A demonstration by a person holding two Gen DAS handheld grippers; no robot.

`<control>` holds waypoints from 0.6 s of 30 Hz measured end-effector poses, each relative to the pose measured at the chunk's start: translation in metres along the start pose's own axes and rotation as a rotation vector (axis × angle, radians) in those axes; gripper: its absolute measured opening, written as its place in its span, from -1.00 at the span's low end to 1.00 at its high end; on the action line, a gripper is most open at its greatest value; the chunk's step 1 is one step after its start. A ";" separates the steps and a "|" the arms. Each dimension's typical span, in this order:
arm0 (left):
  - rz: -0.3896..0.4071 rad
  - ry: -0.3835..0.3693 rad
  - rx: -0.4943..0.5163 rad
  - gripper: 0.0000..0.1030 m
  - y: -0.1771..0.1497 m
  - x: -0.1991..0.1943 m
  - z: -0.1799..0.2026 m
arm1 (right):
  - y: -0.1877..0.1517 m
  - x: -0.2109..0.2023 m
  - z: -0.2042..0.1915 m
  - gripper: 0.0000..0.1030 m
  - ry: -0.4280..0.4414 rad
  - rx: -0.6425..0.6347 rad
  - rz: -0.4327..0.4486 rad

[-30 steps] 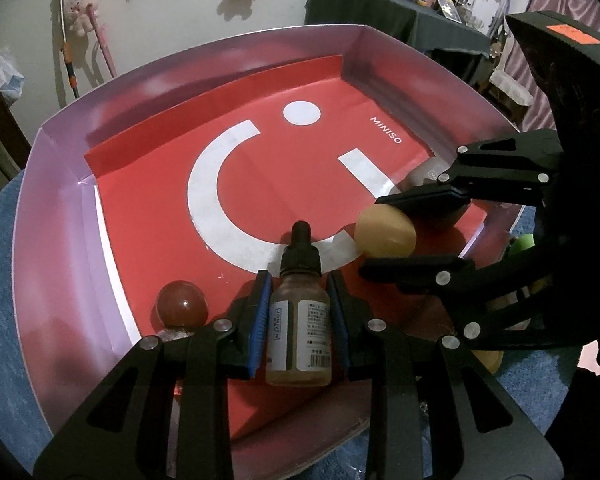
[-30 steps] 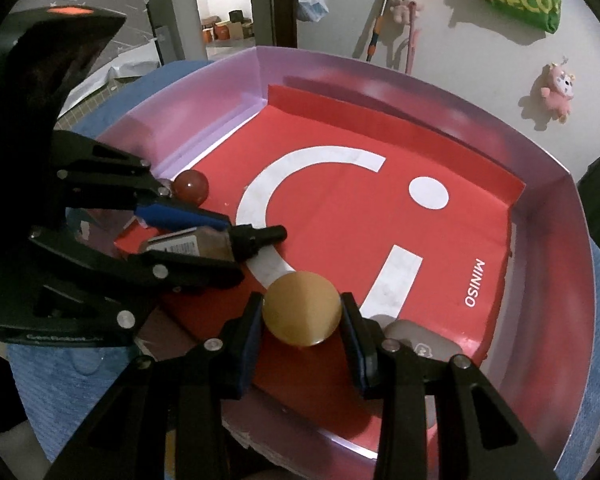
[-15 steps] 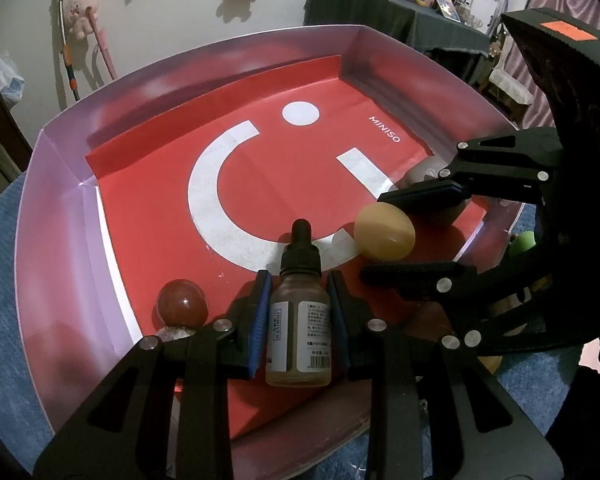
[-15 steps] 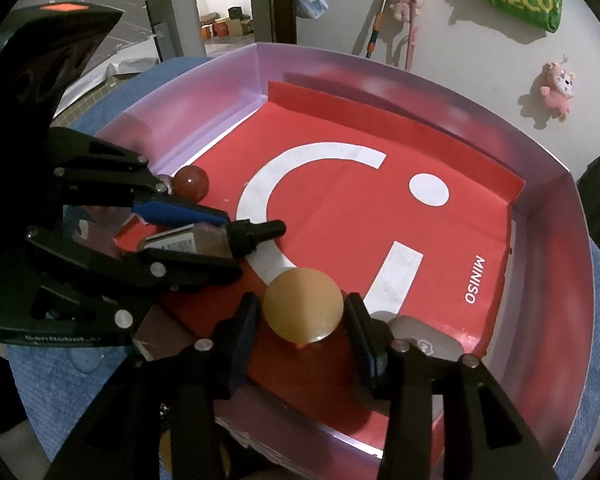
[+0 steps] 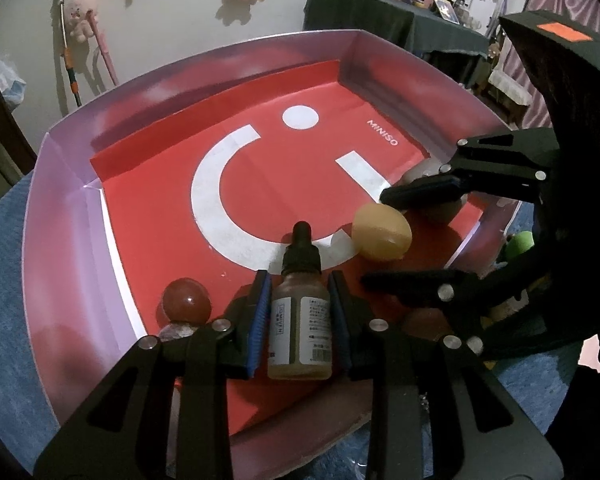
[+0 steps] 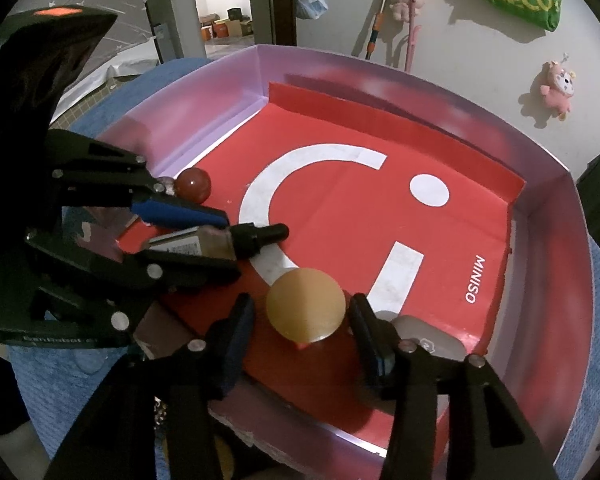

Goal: Organize rigid objects
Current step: 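Carry the dropper bottle and orange sponge into the tray and release both, then withdraw both tools from the tray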

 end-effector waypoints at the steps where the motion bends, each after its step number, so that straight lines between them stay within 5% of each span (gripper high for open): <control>1: 0.002 -0.001 -0.001 -0.31 0.000 -0.001 0.000 | 0.000 -0.001 0.000 0.25 0.000 0.000 0.006; 3: 0.017 0.036 -0.004 0.05 0.000 -0.005 -0.001 | 0.001 -0.003 -0.001 0.33 0.005 0.003 0.013; 6: 0.050 0.015 -0.024 0.17 0.000 -0.013 -0.004 | 0.001 -0.008 -0.003 0.36 0.000 -0.006 0.019; 14: 0.119 0.032 -0.046 0.24 -0.001 -0.047 -0.005 | -0.004 -0.026 -0.010 0.37 -0.023 -0.009 0.045; 18: 0.181 0.063 -0.045 0.36 -0.006 -0.074 0.002 | -0.008 -0.046 -0.016 0.55 -0.038 -0.012 0.084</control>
Point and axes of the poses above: each gripper's, at about its wrist camera, not at the fingertips, and x roughly the way its jaws point, z to its right, y to its top, the point moved 3 cm from there along x, roughly the way its jaws point, and after that the axes turned 7 degrees about x, right-handed, at the moved point
